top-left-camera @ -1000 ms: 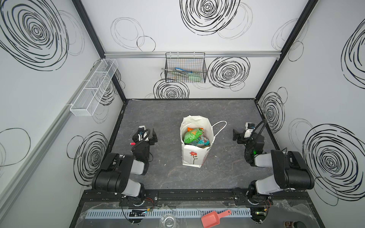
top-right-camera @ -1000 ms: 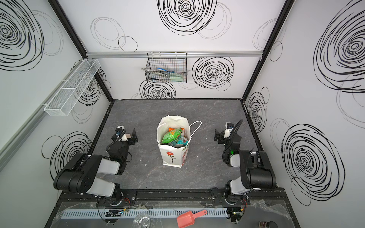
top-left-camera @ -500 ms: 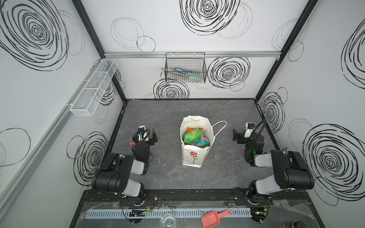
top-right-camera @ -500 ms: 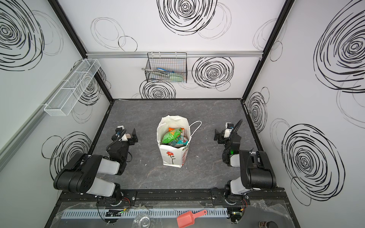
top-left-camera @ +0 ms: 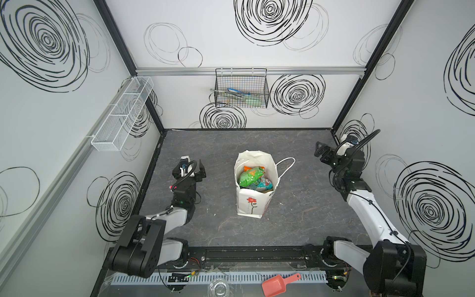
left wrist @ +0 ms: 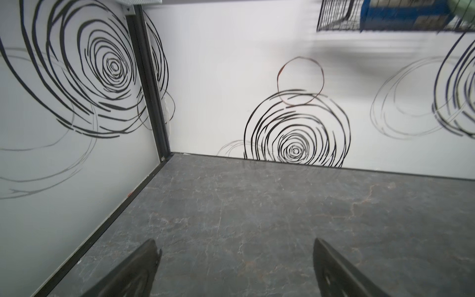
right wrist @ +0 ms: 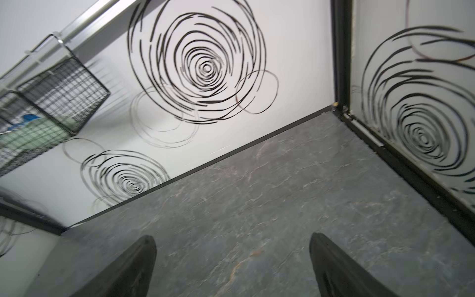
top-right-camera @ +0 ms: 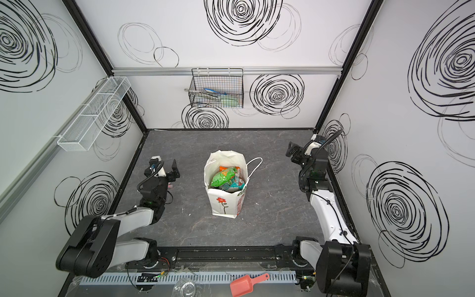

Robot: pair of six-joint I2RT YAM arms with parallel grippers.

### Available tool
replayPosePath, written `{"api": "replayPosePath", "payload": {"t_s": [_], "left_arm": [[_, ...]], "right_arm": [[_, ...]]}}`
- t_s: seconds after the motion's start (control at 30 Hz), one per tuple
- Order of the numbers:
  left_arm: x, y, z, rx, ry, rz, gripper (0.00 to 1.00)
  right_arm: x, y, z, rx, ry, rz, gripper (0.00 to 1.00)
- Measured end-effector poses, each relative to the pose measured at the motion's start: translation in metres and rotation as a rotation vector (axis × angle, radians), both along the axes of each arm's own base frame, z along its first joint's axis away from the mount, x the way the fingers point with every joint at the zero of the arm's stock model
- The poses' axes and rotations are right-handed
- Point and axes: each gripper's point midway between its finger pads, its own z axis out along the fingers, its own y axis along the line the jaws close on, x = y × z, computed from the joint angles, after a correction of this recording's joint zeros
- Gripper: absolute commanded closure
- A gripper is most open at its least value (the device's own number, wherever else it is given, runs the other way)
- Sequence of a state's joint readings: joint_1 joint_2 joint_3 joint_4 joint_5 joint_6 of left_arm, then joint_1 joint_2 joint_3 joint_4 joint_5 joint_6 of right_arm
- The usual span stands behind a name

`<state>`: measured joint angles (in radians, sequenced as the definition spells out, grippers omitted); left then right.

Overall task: Take the snacks out of the paper bag
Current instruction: Pick up the snack from the paper bag.

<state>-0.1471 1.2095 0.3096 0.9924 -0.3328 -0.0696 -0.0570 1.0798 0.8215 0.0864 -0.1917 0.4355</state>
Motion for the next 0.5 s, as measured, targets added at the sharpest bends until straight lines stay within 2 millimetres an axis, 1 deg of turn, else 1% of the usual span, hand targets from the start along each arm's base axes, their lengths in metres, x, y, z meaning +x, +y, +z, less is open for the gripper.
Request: {"api": "replayPosePath", "payload": {"t_s": [0.07, 0.13, 0.2, 0.23, 0.27, 0.33, 0.37, 0.4, 0.43, 0.5], "left_arm": [[0.001, 0.002, 0.025, -0.093, -0.028, 0.015, 0.04], [0.008, 0.001, 0.053, -0.203, -0.019, 0.019, 0.04], [0.016, -0.006, 0.081, -0.294, 0.002, -0.011, 0.03], [0.019, -0.014, 0.098, -0.342, 0.016, -0.042, 0.03], [0.020, -0.023, 0.109, -0.376, 0.028, -0.075, 0.03], [0.017, -0.050, 0.133, -0.436, 0.078, -0.165, 0.03], [0.013, -0.066, 0.143, -0.451, 0.100, -0.214, 0.02], [0.007, -0.087, 0.152, -0.456, 0.133, -0.271, 0.03], [-0.001, -0.111, 0.164, -0.453, 0.162, -0.335, 0.03], [-0.019, -0.158, 0.187, -0.433, 0.206, -0.469, 0.04]], "right_arm": [[-0.008, 0.013, 0.014, 0.036, 0.029, 0.068, 0.03], [-0.016, 0.027, 0.033, 0.053, 0.050, 0.132, 0.03], [-0.023, 0.042, 0.059, 0.050, 0.049, 0.192, 0.03], [-0.028, 0.051, 0.075, 0.041, 0.044, 0.225, 0.02], [-0.033, 0.060, 0.091, 0.029, 0.029, 0.256, 0.02], [-0.043, 0.085, 0.126, -0.001, -0.005, 0.335, 0.01], [-0.048, 0.097, 0.140, -0.013, -0.023, 0.372, 0.01], [-0.054, 0.112, 0.152, -0.027, -0.036, 0.418, 0.01], [-0.061, 0.129, 0.162, -0.040, -0.043, 0.471, 0.01], [-0.073, 0.159, 0.170, -0.064, -0.035, 0.559, 0.01]]}}
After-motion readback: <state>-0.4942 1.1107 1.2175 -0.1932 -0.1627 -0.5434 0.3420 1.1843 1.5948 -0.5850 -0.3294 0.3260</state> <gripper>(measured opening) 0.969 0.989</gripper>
